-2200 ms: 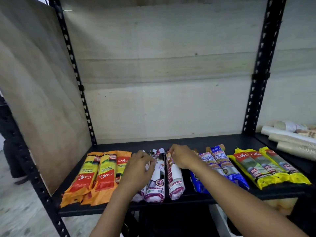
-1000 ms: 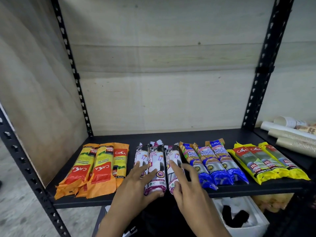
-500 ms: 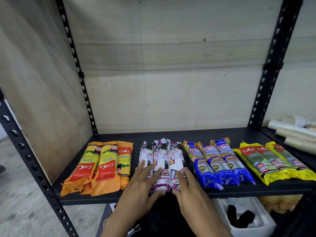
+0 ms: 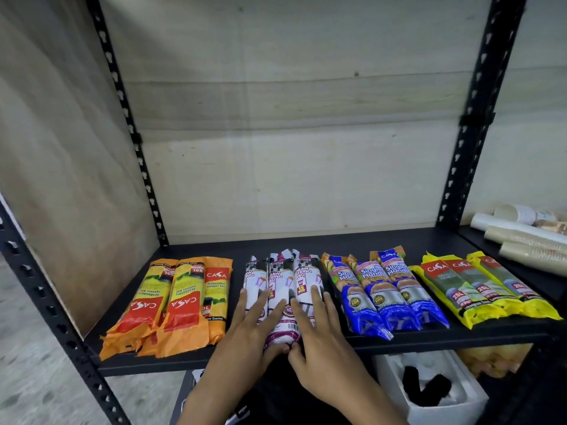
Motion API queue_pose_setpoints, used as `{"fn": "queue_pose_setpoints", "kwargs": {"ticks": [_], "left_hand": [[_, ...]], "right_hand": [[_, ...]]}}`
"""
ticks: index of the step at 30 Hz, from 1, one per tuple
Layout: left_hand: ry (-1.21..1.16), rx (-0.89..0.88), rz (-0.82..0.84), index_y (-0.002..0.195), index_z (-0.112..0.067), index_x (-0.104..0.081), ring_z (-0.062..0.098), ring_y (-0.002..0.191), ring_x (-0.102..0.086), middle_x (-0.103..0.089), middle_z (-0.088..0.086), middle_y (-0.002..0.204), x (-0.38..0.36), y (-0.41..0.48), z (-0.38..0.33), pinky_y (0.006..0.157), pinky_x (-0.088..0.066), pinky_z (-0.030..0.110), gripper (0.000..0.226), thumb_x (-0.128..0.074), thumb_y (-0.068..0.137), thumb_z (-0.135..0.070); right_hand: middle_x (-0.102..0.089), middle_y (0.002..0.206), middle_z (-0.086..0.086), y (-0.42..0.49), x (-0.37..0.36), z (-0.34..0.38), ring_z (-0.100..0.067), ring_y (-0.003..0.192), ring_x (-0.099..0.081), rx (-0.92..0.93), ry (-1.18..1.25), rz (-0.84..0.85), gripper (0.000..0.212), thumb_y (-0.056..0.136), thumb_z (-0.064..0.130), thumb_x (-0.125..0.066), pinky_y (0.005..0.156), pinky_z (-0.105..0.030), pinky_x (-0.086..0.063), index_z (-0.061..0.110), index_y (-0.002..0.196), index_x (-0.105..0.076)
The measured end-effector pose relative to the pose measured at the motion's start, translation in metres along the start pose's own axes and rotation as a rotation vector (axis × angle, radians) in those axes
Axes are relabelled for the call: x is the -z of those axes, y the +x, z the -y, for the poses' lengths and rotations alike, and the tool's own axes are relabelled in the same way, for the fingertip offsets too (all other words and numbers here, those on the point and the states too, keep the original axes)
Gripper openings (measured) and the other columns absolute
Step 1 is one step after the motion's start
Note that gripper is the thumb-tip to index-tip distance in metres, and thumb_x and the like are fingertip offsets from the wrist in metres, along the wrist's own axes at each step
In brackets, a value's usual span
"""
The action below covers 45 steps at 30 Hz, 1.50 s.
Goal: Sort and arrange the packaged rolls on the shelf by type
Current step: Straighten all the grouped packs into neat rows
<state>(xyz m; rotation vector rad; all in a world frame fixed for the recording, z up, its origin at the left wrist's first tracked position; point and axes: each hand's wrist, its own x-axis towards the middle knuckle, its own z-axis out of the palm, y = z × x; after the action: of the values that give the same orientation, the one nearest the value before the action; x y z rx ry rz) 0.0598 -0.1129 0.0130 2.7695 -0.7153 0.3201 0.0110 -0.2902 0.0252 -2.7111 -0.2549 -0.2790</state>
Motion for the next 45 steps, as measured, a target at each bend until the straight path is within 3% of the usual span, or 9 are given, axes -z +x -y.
{"fn": "queue_pose_setpoints", "kwargs": {"ticks": [2, 6, 11, 30, 36, 39, 41, 45], "left_hand": [[0.024, -0.003, 0.008, 0.155, -0.042, -0.018, 0.030, 0.150, 0.017, -0.008, -0.007, 0.166, -0.003, 0.001, -0.001, 0.119, -0.022, 0.043, 0.082, -0.015, 0.080, -0.075], [0.102, -0.052, -0.082, 0.147, -0.032, -0.041, 0.044, 0.143, -0.030, -0.050, 0.002, 0.149, -0.011, 0.004, 0.002, 0.100, -0.045, 0.048, 0.068, -0.032, 0.089, -0.065], [0.108, -0.089, -0.160, 0.146, -0.031, -0.041, 0.048, 0.138, -0.037, -0.054, 0.002, 0.145, -0.019, 0.008, 0.006, 0.095, -0.050, 0.051, 0.065, -0.038, 0.090, -0.063], [-0.048, -0.092, -0.177, 0.148, -0.035, -0.035, 0.042, 0.147, -0.017, -0.045, 0.001, 0.153, -0.022, 0.006, 0.005, 0.106, -0.038, 0.053, 0.067, -0.053, 0.087, -0.053], [-0.134, -0.020, -0.166, 0.152, -0.038, -0.033, 0.026, 0.153, 0.010, -0.017, -0.004, 0.164, -0.015, 0.003, 0.003, 0.119, -0.019, 0.041, 0.072, -0.064, 0.088, -0.052], [-0.162, -0.039, -0.180, 0.153, -0.041, -0.026, 0.015, 0.151, 0.020, -0.007, -0.012, 0.162, -0.004, -0.005, 0.005, 0.116, -0.008, 0.031, 0.078, -0.066, 0.087, -0.052], [-0.170, -0.063, -0.200, 0.153, -0.041, -0.027, 0.011, 0.151, 0.018, -0.008, -0.013, 0.162, 0.007, -0.012, 0.011, 0.116, -0.010, 0.029, 0.079, -0.067, 0.085, -0.051], [-0.121, -0.034, -0.231, 0.151, -0.036, -0.036, 0.011, 0.152, 0.012, -0.017, -0.013, 0.162, 0.033, -0.030, 0.033, 0.117, -0.011, 0.030, 0.080, -0.054, 0.080, -0.070]], "right_hand": [[0.034, 0.160, 0.003, -0.001, -0.002, -0.002, -0.020, 0.145, 0.036, 0.008, 0.007, -0.012, 0.074, 0.097, 0.042, -0.038, 0.122, -0.039, -0.023, 0.033, 0.158, 0.004], [0.027, 0.163, -0.001, 0.001, -0.005, -0.006, -0.023, 0.147, 0.031, 0.024, -0.016, -0.037, 0.072, 0.097, 0.043, -0.034, 0.123, -0.043, -0.017, 0.031, 0.158, 0.001], [0.023, 0.164, 0.001, 0.002, -0.009, -0.009, -0.022, 0.149, 0.027, 0.023, -0.011, -0.062, 0.071, 0.096, 0.044, -0.033, 0.124, -0.042, -0.015, 0.031, 0.158, -0.002], [0.027, 0.162, 0.009, 0.003, -0.013, -0.013, -0.014, 0.147, 0.030, -0.010, 0.037, -0.101, 0.070, 0.095, 0.046, -0.036, 0.122, -0.037, -0.010, 0.038, 0.157, -0.005], [0.026, 0.164, 0.004, 0.003, -0.008, -0.007, -0.015, 0.145, 0.036, -0.028, -0.007, -0.108, 0.074, 0.091, 0.047, -0.037, 0.125, -0.044, -0.006, 0.038, 0.158, -0.006], [0.012, 0.167, 0.004, 0.005, -0.001, 0.005, -0.011, 0.147, 0.032, 0.016, 0.021, -0.151, 0.070, 0.090, 0.042, -0.038, 0.125, -0.042, -0.003, 0.034, 0.157, -0.019], [-0.005, 0.167, 0.004, 0.010, 0.000, 0.013, -0.012, 0.151, 0.019, 0.062, 0.033, -0.217, 0.067, 0.088, 0.043, -0.039, 0.125, -0.041, -0.002, 0.029, 0.154, -0.032], [-0.020, 0.163, 0.006, 0.022, -0.006, 0.033, -0.011, 0.153, 0.005, 0.124, 0.087, -0.223, 0.061, 0.091, 0.045, -0.040, 0.123, -0.040, -0.019, 0.027, 0.149, -0.040]]}}
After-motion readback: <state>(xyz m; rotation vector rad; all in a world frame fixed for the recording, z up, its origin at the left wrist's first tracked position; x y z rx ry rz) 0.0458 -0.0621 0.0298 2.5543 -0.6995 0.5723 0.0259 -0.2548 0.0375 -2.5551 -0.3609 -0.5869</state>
